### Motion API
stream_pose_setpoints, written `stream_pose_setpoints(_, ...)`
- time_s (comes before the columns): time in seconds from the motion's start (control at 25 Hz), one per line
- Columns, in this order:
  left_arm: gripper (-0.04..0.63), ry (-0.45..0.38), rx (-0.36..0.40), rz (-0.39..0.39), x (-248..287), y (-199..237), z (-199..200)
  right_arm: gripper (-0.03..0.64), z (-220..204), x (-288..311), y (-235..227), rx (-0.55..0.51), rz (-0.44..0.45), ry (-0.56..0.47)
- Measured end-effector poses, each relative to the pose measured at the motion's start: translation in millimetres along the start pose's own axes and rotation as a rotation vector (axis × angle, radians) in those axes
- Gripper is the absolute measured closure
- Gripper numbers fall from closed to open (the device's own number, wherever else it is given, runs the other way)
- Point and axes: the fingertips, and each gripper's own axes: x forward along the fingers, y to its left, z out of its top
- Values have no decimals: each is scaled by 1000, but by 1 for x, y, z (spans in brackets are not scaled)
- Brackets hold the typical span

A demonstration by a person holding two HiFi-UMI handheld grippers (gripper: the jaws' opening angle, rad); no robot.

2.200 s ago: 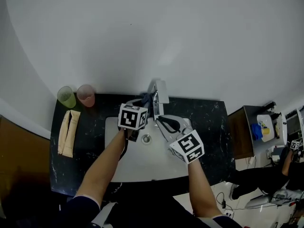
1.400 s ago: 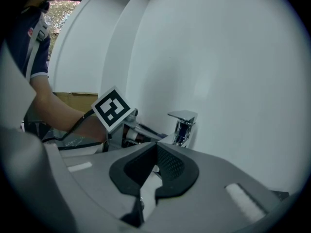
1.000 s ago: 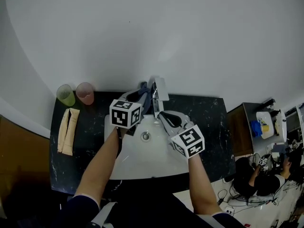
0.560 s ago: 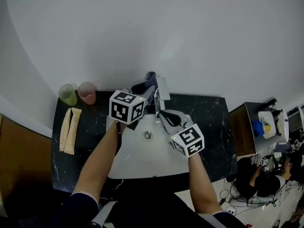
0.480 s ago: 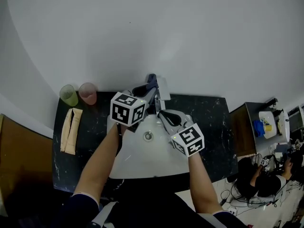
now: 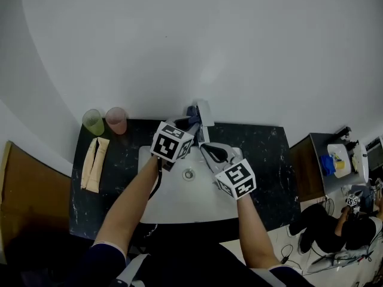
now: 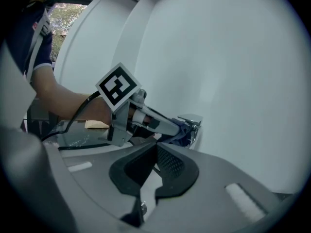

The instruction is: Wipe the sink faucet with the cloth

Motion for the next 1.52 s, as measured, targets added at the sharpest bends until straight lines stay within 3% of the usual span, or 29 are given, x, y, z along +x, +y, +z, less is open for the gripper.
stream_pose_setpoints(0.24,529,32,33,-13,-12,-19,-6,611,-20,-22,-20,55,-71,17)
stream_pose_setpoints(0.6,529,22,-26,-7,-36,-54,-29,609,-25,-15,-15,52,23,15)
stream_pose_setpoints(1.24,529,-1,-100,228,-10,10,-16,611,-21,-8,-8,51,87,-6)
stream_pose_setpoints(1.52,529,-24,-98,215,-39,-14,-21,611,-8,-15,3,54,119,-43)
